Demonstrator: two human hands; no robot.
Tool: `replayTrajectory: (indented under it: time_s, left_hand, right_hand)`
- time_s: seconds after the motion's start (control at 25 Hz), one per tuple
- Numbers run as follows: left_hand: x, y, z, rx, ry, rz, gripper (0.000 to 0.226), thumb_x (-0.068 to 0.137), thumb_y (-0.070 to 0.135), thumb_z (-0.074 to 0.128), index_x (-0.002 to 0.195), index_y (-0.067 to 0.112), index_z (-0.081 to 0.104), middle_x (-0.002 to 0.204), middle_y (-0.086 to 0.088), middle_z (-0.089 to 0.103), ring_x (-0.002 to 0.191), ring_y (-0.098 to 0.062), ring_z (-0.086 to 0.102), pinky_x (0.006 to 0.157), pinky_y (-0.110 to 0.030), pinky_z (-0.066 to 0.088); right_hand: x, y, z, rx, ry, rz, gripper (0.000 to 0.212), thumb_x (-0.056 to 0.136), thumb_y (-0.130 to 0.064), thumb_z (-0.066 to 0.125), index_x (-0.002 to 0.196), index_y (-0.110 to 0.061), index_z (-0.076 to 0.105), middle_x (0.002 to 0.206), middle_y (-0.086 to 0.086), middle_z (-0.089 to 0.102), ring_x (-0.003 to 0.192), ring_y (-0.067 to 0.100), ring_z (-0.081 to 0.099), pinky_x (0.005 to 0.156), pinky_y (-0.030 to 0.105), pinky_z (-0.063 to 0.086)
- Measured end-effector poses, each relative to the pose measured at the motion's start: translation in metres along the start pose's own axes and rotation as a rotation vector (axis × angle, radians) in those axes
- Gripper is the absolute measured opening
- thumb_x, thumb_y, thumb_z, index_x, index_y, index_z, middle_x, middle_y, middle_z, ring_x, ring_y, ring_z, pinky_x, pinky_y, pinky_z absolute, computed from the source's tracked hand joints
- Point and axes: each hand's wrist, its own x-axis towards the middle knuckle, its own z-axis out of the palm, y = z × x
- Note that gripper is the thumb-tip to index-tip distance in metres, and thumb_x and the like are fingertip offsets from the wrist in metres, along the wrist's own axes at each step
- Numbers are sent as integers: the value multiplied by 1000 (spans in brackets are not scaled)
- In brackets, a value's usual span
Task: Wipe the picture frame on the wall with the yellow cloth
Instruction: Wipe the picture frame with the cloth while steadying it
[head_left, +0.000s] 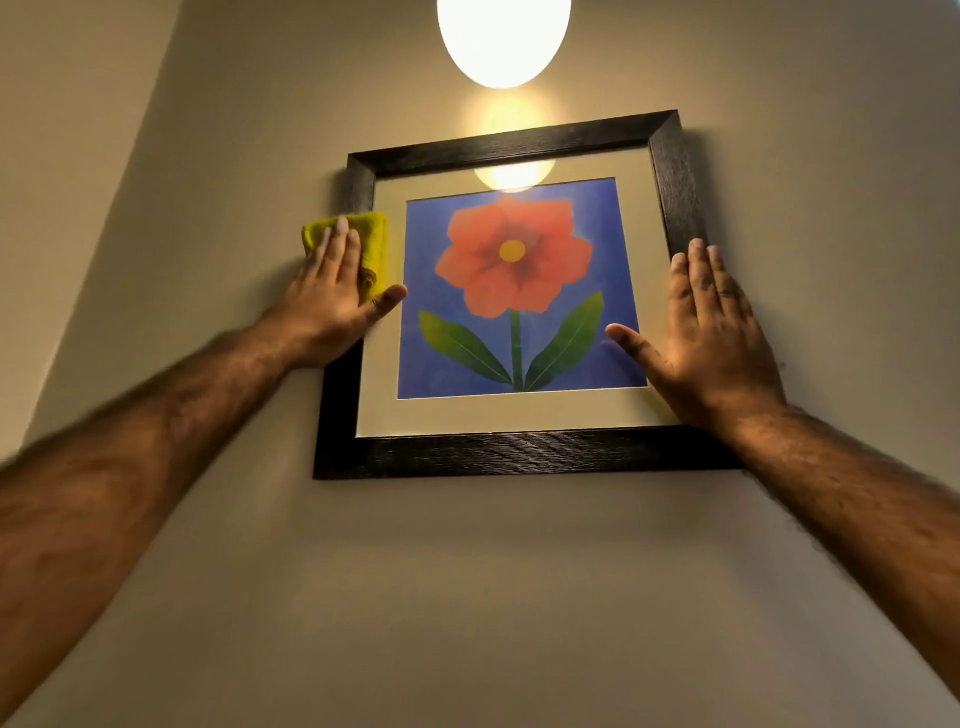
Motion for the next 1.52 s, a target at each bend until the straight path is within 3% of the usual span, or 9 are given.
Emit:
replayTrajectory:
  time_s: [0.2, 0.4, 0.64, 0.88, 1.24, 1.36, 1.44, 1.52]
  left_hand:
    - [-119, -3, 51, 19, -10, 61, 114, 73, 92, 0, 155, 15, -22, 164, -2, -32, 152, -15, -26, 126, -34, -8]
    - [-203, 2, 75, 31, -52, 82, 102, 84, 85, 9, 155, 20, -24, 163, 5, -33, 151, -10, -27, 125, -37, -5]
    - [-111, -1, 45, -6, -2, 6, 110, 77, 89, 9, 157, 17, -19, 164, 2, -31, 153, -13, -24, 123, -33, -9]
    - [-6, -6, 10, -4, 11, -31, 122, 69, 96, 7, 157, 15, -17, 167, -1, -24, 154, -18, -18, 123, -41, -3]
    - [-106, 5, 53, 9, 88, 3, 110, 78, 90, 5, 156, 16, -20, 164, 1, -29, 151, -13, -25, 122, -34, -8]
    - [-118, 12, 45, -25, 55, -16, 99, 87, 80, 6, 160, 13, 1, 170, -4, -11, 157, -19, -7, 127, -37, 3]
    - [-108, 12, 25, -64, 117, -30, 75, 98, 60, 25, 154, 10, 35, 167, -9, 23, 153, -26, 24, 124, -40, 24]
    - [-93, 6, 3, -80, 239, -23, 42, 98, 31, 51, 132, 12, 65, 147, -7, 57, 130, -30, 56, 109, -38, 45]
  right_hand:
    - [0, 0, 2, 8, 16, 1, 111, 87, -83, 22, 161, -2, 8, 172, 14, 1, 161, 26, 2, 130, 42, 9]
    - [1, 0, 3, 22, 18, -2, 112, 86, -84, 21, 161, -2, 9, 172, 15, 4, 161, 27, 4, 130, 42, 9]
    - [1, 2, 6, 24, 37, -6, 111, 87, -84, 22, 161, -3, 9, 172, 15, 5, 160, 28, 5, 128, 41, 9]
    - [1, 1, 6, 17, 35, -8, 109, 88, -82, 24, 161, -3, 7, 172, 15, 2, 161, 27, 3, 129, 40, 8]
    - [1, 2, 5, 24, 47, -10, 109, 88, -82, 25, 161, -1, 9, 172, 17, 4, 160, 28, 5, 129, 40, 8]
    - [0, 1, 5, 27, 45, -11, 110, 87, -82, 24, 161, -1, 10, 172, 17, 5, 160, 29, 5, 129, 42, 9]
    - [0, 1, 6, 31, 46, -10, 110, 88, -82, 24, 161, -2, 9, 172, 16, 4, 160, 29, 5, 130, 42, 9]
    - [0, 2, 6, 34, 53, -11, 110, 88, -82, 25, 161, -2, 9, 172, 16, 5, 160, 29, 5, 130, 43, 10]
